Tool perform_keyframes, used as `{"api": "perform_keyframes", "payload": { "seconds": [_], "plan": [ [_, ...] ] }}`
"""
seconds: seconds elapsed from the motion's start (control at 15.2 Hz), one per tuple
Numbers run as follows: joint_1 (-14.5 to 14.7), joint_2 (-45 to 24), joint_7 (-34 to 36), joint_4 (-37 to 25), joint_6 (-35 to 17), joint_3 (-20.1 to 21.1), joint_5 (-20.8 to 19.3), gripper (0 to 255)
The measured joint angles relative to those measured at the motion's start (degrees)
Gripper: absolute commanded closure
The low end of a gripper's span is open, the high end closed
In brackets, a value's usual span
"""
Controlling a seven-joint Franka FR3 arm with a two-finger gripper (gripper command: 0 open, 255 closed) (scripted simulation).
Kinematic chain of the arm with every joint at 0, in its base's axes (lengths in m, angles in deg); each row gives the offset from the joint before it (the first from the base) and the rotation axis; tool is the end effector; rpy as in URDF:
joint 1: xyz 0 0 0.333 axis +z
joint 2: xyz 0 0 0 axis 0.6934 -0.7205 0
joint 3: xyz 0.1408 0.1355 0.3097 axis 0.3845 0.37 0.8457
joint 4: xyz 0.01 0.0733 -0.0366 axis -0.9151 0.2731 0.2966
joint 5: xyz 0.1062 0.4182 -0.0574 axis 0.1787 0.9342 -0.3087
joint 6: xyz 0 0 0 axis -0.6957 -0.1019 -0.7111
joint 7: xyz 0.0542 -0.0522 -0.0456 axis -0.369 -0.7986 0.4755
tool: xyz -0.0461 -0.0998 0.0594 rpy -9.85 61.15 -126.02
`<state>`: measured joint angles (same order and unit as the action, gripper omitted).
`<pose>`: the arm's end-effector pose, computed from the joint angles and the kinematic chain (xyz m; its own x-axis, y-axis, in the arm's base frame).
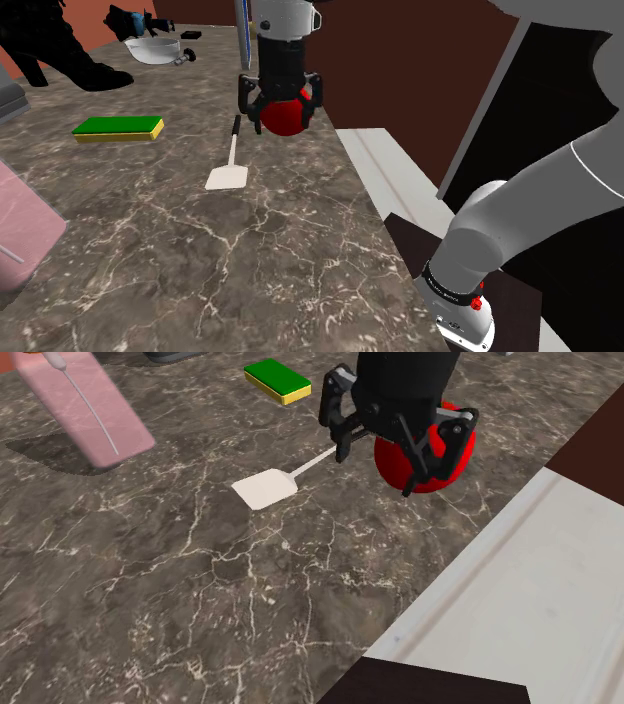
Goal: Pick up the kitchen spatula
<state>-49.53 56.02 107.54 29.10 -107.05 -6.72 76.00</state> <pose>0.4067 0.2309 0.6648 0.8774 -0.4786 0.0339 -0.4786 -0.8780 -0.0088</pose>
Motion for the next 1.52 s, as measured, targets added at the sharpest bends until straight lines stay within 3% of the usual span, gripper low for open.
{"api": "perform_keyframes", "payload": {
  "seconds": [0.46, 0.99, 1.06, 1.52],
  "plan": [
    [-1.98, -17.78, 21.61, -18.31, 2.12, 10.76, -9.21, 0],
    [-1.87, -18.48, 23.77, -13.89, -2.87, 11.23, -9.78, 0],
    [-1.88, -18.41, 23.75, -13.58, -3.14, 11.2, -9.74, 255],
    [-1.91, -18.27, 23.66, -13.2, -3.43, 11.14, -9.66, 255]
  ]
}}
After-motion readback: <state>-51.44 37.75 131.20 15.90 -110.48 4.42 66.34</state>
